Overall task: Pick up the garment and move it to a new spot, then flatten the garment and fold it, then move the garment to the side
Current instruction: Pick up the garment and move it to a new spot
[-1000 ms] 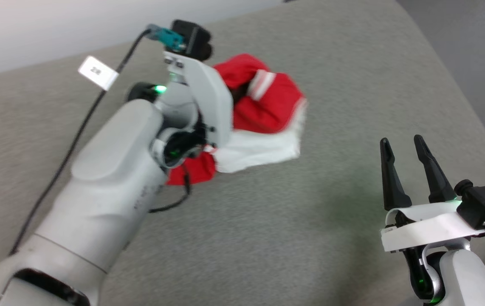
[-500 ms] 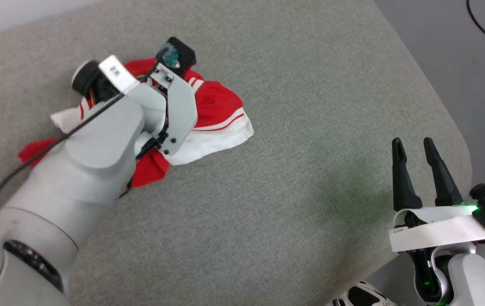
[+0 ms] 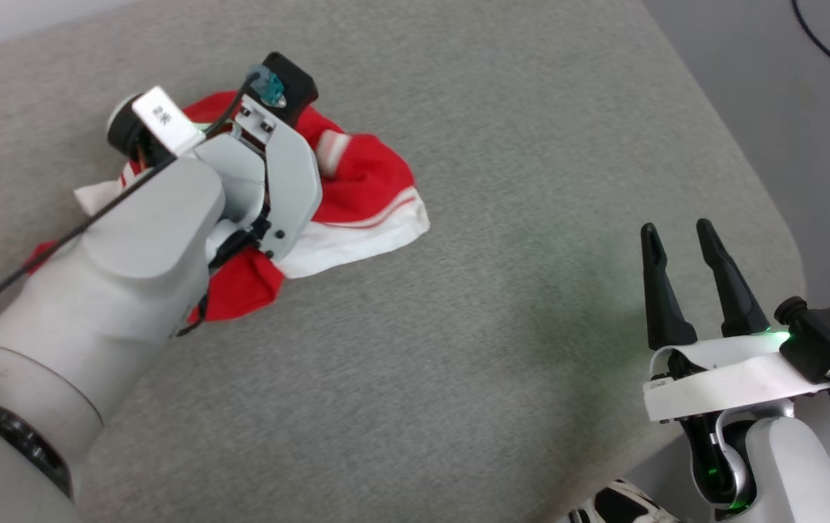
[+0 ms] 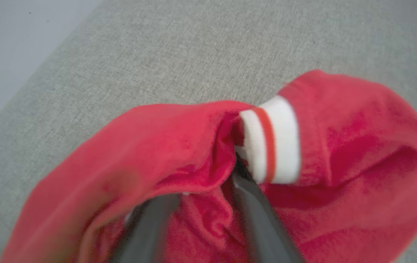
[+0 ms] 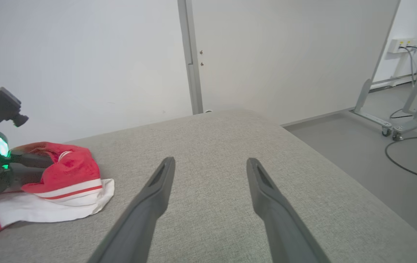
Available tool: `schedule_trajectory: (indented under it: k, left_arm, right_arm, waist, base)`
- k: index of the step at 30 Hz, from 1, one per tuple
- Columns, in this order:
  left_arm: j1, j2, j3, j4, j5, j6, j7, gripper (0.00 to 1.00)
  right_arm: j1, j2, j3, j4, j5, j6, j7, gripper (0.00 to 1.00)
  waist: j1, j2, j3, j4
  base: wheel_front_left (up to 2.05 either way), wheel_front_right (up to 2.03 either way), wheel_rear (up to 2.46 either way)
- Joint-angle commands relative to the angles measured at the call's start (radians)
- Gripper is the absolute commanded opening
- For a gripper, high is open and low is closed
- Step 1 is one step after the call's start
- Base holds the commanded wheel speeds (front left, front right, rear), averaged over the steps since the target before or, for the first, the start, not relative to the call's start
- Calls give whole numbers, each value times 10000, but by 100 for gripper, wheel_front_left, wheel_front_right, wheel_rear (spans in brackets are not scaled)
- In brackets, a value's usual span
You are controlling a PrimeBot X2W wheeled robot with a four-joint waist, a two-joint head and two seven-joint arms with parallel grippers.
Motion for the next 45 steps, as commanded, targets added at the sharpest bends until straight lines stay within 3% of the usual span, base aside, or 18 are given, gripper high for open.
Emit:
schedule_trajectory:
  k: [1,8,14,24,28,32,38,45]
  left_arm:
    - [319,193,-65,142,-137,69,-199,100]
    - [241,-422,-37,-536,-841,62,-1574,100]
    - [722,-460,-27,-1070,-1583,62,-2361,100]
    - [3221,-443,843,-525,-2664,237,-4801,100]
    - [4050,-381,1401,-482,-2671,370,-5126,100]
    - [5260,-74,3476,-1626,-1453,865,-5117,100]
    - [7982,-336,6642,-3595,751,1148,-5125,100]
    - [10304,-846,8829,-5271,3463,1225,-5125,100]
  right_arm:
    - [-18,17,-61,28,-175,-14,-9,100]
    - [255,1,-375,67,-1061,-14,-9,100]
    - [493,-158,-549,127,-1654,-14,-8,100]
    - [1175,-747,-671,473,-1874,-14,-8,100]
    - [1415,-966,-843,557,-1901,-14,-8,100]
    - [1695,-1192,-1166,476,-1921,-14,-8,100]
    - [2098,-1355,-1679,423,-1943,-14,-8,100]
    - [2534,-1430,-1828,488,-1982,-14,-8,100]
  waist:
    - [0,0,-477,621]
    - [0,0,-1375,2227]
    - [0,0,-2039,3395]
    - [0,0,-2981,4972]
    - [0,0,-3181,5456]
    - [0,0,-3246,6047]
    - [0,0,-3496,6769]
    - [0,0,-3885,7205]
  base:
    - [0,0,0]
    - [0,0,0]
    - [0,0,0]
    - [0,0,0]
    - [0,0,0]
    - [0,0,0]
    - [0,0,0]
    - [0,0,0]
